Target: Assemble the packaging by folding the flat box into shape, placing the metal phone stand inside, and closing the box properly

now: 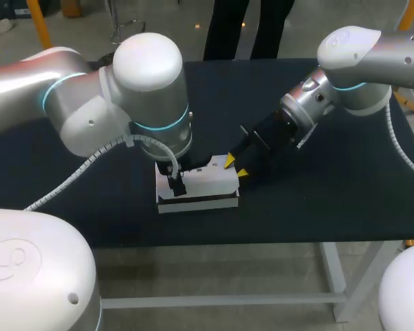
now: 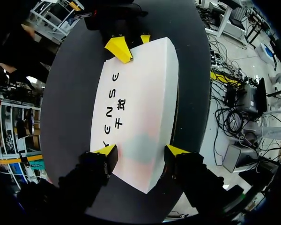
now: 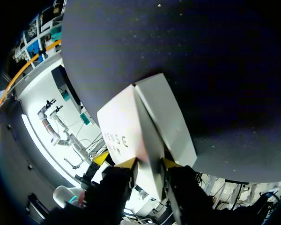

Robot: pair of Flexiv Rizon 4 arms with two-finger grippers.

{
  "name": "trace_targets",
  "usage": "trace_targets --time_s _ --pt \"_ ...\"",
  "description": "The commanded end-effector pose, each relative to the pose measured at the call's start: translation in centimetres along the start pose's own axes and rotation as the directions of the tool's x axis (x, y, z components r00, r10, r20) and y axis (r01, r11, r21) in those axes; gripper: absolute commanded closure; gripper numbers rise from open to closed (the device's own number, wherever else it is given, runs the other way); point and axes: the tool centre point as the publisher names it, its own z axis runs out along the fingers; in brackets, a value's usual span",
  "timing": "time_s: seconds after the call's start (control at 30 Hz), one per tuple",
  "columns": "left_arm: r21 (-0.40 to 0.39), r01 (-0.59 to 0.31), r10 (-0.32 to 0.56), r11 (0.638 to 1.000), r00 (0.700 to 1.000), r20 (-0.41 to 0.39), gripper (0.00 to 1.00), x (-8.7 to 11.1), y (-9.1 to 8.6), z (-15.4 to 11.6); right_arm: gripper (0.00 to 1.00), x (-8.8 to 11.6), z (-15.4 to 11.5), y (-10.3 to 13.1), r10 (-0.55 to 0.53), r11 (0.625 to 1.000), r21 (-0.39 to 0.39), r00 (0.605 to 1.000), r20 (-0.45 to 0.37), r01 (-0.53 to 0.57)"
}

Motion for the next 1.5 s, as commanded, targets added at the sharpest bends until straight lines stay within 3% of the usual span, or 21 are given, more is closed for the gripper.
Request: trace_targets --time_s 0.03,0.53,1.1,1.5 --pt "-0.025 0.008 -0.007 1.0 0.999 0.04 0.35 0.33 -0.51 0.06 0.65 -0.07 0.08 0.06 0.0 1.0 0.001 1.0 0.0 0.0" --pt "-0.029 0.015 -0.012 0.999 0.993 0.119 0.41 0.33 -0.53 0.45 0.66 -0.07 0.08 0.06 0.0 1.0 0.001 1.0 0.0 0.0" --pt "-0.024 0.006 -0.002 1.0 0.988 0.157 0.44 0.47 -0.32 0.68 0.64 -0.11 0.11 -0.05 -0.001 1.0 0.0 1.0 0.002 0.001" --pt "-0.02 0.012 -0.008 1.0 0.986 0.164 0.53 0.62 -0.21 0.95 0.63 -0.38 0.0 -0.42 -0.004 1.0 -0.004 1.0 0.004 0.004"
